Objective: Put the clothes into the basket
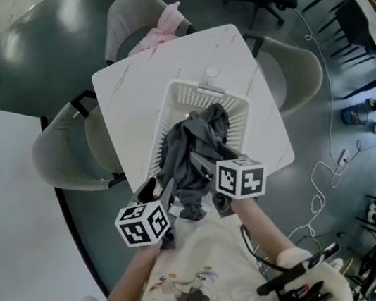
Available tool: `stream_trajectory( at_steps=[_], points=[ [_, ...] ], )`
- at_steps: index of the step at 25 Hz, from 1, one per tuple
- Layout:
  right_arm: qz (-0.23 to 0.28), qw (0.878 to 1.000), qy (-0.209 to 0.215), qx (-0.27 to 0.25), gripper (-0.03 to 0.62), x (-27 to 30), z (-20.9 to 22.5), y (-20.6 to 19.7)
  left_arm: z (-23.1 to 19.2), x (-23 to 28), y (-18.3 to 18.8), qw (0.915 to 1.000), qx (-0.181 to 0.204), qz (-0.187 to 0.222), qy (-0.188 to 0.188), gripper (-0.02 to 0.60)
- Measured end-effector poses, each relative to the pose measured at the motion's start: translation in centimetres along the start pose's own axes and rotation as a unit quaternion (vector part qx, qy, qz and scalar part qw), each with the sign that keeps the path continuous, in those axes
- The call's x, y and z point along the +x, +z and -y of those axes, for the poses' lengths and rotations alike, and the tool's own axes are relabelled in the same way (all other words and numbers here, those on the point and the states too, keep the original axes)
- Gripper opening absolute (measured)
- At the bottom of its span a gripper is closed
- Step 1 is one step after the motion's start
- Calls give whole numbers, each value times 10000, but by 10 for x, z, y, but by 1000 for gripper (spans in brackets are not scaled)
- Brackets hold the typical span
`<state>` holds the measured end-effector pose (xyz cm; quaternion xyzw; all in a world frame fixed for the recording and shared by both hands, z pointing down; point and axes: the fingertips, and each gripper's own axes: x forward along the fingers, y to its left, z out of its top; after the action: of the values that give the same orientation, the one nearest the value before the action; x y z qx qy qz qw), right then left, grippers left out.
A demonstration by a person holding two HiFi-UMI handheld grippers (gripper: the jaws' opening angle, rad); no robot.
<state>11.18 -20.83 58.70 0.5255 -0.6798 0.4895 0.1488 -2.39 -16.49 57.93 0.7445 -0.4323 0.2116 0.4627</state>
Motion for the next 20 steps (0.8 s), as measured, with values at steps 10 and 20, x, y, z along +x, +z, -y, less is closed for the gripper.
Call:
stream_trajectory(
  at_steps=[10,20],
  points=[
    [-928,9932,564,-417,365,-39,-37,-73,-1,-17,-4,9994,-197,246,-156,243],
    [-664,9951,611,-398,364,-51,-67,-104,3,-47,-13,9985,66,441,-327,209]
  ],
)
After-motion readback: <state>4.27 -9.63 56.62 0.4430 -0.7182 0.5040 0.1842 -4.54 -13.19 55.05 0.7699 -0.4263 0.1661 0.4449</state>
